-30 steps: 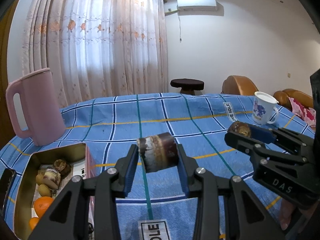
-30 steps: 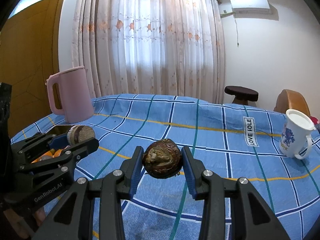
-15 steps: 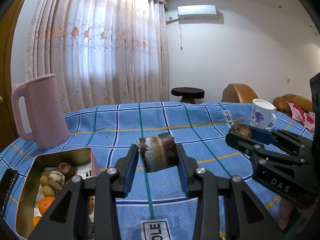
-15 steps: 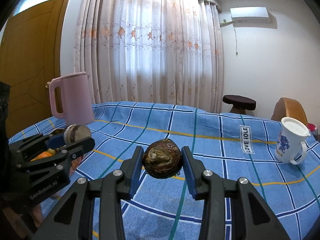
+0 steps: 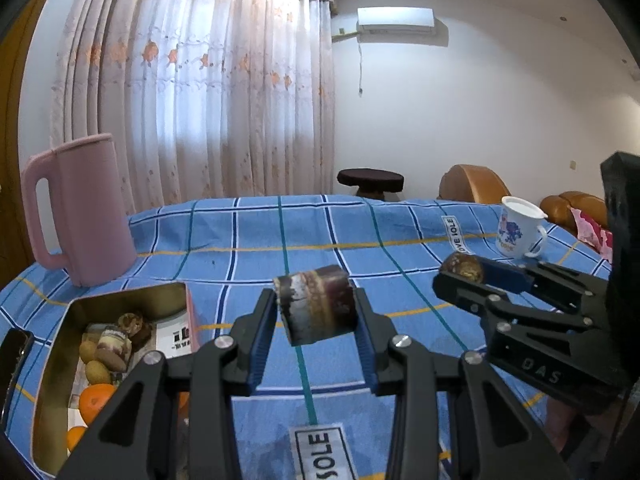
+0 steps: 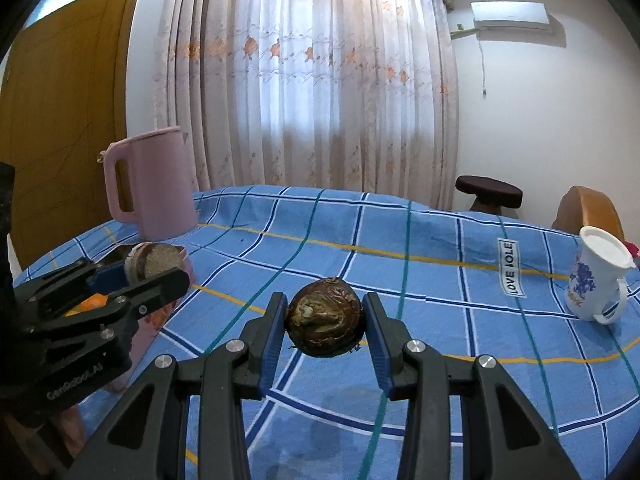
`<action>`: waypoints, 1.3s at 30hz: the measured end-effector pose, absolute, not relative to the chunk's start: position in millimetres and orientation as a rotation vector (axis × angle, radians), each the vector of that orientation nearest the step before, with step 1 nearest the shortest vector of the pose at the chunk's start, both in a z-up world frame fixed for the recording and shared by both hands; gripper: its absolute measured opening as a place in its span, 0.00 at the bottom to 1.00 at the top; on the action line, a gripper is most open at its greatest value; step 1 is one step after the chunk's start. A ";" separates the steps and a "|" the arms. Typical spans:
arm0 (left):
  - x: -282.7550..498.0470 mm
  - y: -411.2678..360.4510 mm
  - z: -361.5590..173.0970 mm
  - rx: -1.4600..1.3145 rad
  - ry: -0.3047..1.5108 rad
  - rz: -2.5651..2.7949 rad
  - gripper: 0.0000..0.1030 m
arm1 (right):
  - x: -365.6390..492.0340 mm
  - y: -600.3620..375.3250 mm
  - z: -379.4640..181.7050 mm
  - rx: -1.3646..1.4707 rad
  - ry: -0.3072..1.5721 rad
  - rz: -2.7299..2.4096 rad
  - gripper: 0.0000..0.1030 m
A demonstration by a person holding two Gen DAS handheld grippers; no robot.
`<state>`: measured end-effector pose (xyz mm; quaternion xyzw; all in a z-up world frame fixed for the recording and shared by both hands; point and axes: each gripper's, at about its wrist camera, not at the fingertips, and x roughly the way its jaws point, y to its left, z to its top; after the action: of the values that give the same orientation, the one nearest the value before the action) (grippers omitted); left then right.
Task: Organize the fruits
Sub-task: 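Lift the striped cylinder and brown fruit off the table with both tools, then carry the striped cylinder and brown fruit over the tin box with both tools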
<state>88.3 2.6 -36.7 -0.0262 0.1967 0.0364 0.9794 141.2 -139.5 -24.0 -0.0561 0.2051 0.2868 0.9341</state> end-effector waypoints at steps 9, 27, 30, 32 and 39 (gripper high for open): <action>61.2 41.3 -28.2 -0.083 0.438 0.107 0.38 | 129.7 -99.6 -1.1 -0.084 0.425 0.711 0.40; 30.9 150.7 -40.0 -0.131 0.552 0.325 0.38 | 102.3 34.1 -8.8 -0.176 0.504 0.967 0.40; 31.2 154.2 -45.3 -0.129 0.568 0.331 0.38 | 103.9 40.1 -16.9 -0.184 0.529 0.975 0.40; 32.1 156.0 -47.5 -0.129 0.577 0.334 0.38 | 105.5 42.4 -19.6 -0.186 0.542 0.978 0.40; 35.5 155.7 -54.0 -0.124 0.610 0.323 0.38 | 106.3 51.4 -29.3 -0.218 0.586 0.998 0.40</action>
<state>35.5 155.7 -54.0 -0.0606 0.2987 0.1582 0.9392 106.3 51.4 -29.3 -0.1029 0.2763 0.4708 0.8315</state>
